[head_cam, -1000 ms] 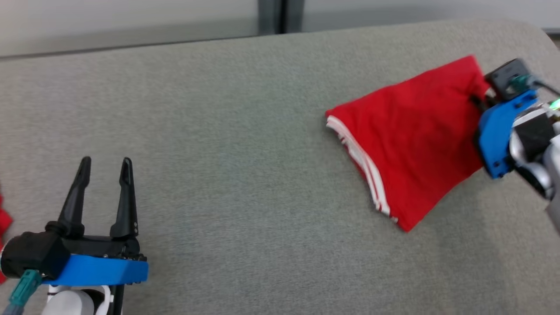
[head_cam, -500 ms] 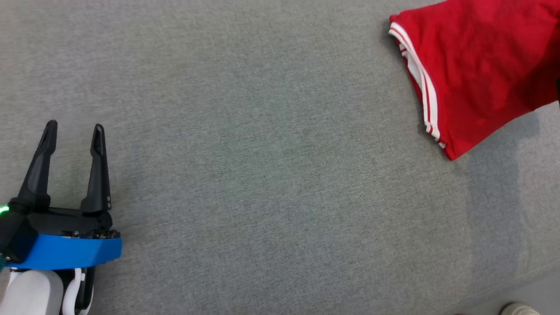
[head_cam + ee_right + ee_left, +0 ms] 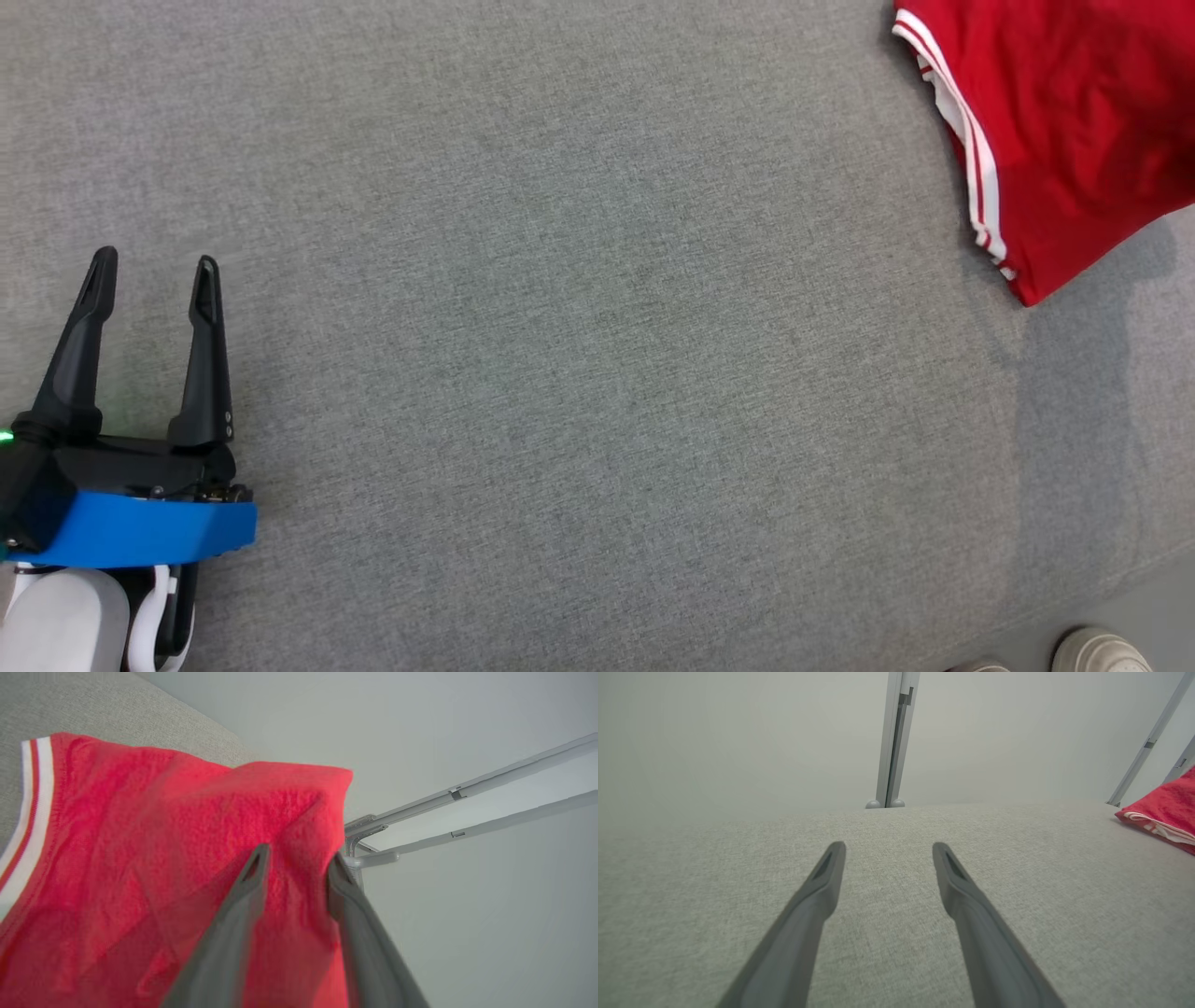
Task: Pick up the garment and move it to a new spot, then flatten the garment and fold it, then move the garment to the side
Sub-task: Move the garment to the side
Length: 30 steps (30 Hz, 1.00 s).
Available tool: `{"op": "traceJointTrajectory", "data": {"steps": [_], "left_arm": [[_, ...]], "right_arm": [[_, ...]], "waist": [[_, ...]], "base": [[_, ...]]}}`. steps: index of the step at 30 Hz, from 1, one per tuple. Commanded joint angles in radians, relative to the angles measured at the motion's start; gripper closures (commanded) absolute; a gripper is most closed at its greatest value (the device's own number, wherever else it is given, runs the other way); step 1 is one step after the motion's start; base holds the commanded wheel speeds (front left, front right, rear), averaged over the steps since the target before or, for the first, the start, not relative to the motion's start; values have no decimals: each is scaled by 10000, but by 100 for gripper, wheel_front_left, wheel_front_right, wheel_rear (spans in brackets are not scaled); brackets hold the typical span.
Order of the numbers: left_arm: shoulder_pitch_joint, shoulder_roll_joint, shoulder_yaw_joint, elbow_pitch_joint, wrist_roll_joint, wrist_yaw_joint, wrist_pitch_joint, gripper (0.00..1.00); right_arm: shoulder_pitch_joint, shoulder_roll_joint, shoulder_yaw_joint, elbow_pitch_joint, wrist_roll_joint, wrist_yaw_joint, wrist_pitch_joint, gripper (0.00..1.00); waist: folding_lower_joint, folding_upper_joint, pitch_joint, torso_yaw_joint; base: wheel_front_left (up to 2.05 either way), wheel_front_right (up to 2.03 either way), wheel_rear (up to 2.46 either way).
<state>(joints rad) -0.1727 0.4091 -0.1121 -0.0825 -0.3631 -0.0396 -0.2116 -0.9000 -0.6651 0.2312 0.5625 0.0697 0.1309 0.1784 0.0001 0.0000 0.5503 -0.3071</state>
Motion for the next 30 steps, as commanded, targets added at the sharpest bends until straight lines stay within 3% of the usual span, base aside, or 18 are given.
{"op": "traceJointTrajectory", "data": {"steps": [1,8,15,22,30], "left_arm": [[-108,14,12,14,-62,32,-16,0],[62,-241,-118,343,-150,24,-214,0],[367,-730,-318,1015,-304,-93,-432,0],[987,-1163,-196,1857,-494,-79,-515,0],[1541,-1504,-154,2578,-623,-207,-533,0]], "right_arm": [[41,82,-36,49,-114,-1,-73,0],[619,505,-525,215,-283,-1,-265,0],[1772,952,-946,3,117,-1,-807,0],[3886,2329,-2222,-1563,933,-1,-1743,0],[6844,4327,-3429,-4048,1043,0,-1807,0]], "waist": [[-1,0,-49,48],[-1,0,-691,373],[-1,0,-2007,917],[-1,0,-3416,1416],[-1,0,-4587,2069]], "base": [[0,0,0],[0,0,0],[0,0,0],[0,0,0],[0,0,0]]}}
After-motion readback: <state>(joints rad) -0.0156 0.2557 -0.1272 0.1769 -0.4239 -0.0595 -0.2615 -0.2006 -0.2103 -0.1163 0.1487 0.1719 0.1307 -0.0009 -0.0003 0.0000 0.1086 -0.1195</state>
